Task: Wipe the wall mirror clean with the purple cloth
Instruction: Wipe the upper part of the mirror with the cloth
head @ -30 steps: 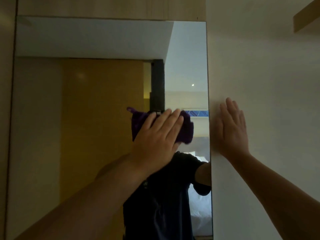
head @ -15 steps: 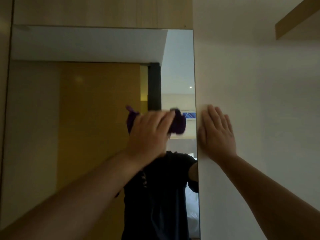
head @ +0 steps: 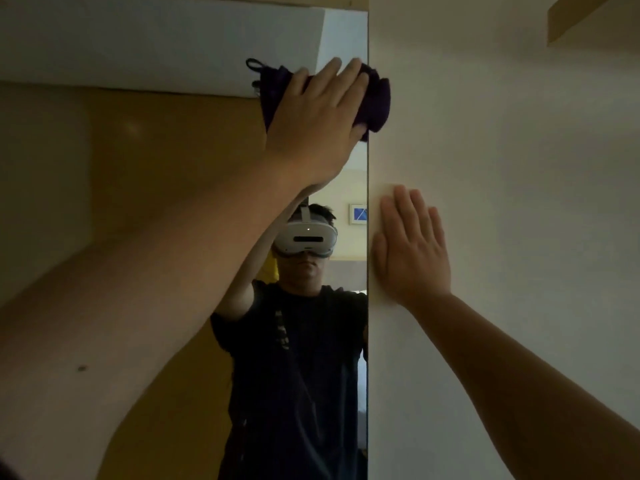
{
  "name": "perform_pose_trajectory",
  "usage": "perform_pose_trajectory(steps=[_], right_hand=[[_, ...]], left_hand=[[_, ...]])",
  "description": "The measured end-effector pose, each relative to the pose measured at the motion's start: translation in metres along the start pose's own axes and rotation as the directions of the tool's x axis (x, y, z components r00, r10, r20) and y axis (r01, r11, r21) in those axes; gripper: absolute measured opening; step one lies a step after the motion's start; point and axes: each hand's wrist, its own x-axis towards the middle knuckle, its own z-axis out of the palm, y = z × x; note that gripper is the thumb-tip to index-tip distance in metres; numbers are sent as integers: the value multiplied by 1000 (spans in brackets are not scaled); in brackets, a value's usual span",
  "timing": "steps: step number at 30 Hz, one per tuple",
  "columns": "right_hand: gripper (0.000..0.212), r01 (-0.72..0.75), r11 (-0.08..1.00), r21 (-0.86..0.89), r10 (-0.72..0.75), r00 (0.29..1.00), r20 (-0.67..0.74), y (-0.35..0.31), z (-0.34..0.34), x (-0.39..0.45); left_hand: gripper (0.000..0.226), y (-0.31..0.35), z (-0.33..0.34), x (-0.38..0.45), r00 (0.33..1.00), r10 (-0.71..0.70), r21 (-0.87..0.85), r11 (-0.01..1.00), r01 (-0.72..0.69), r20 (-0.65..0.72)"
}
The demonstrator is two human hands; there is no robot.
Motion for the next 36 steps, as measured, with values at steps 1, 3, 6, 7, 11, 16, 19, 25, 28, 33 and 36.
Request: perform_pose_trajectory(steps=[1, 3, 6, 7, 11, 16, 19, 25, 28, 33, 36], right_hand=[[56, -5, 1000, 3, 5, 1000, -4, -1, 0, 0], [55, -10, 1000, 16, 10, 1000, -8, -2, -2, 0], [54, -12, 999, 34, 11, 1000, 15, -1, -3, 0], [54, -2, 999, 35, 1, 1000, 15, 0, -4, 1], [54, -3, 1000, 29, 2, 999, 34, -2, -9, 1], [54, -36, 999, 41, 29, 989, 147, -9, -23, 3], [55, -71, 997, 37, 62, 976, 210, -13, -34, 3], [60, -132, 983, 131, 102, 972, 211, -55, -72, -13], [57, -112, 981, 156, 74, 971, 227, -93, -79, -38], [57, 55, 990, 131, -104, 913, 395, -168, -65, -111], [57, 22, 957, 288, -132, 920, 369, -228, -64, -149]], left_hand=[[60, 7, 1, -18, 999, 31, -9, 999, -31, -6], [62, 19, 3, -57, 996, 89, -13, 996, -89, -6], [63, 39, 3, -122, 990, 133, -46, 990, -131, 55], [63, 46, 3, -144, 985, 153, -61, 987, -148, 81], [59, 72, 10, -233, 960, 259, -70, 965, -253, 106], [63, 78, 14, -294, 930, 342, -93, 939, -332, 134], [47, 76, 7, -295, 941, 334, -158, 933, -323, 55], [36, 50, -22, -298, 972, 236, -283, 932, -226, 2], [44, 19, -39, -332, 990, 137, -273, 954, -128, 15], [49, -44, -77, -419, 993, 100, -294, 953, -78, 59], [40, -86, -99, -463, 993, 65, -323, 946, -31, 96]])
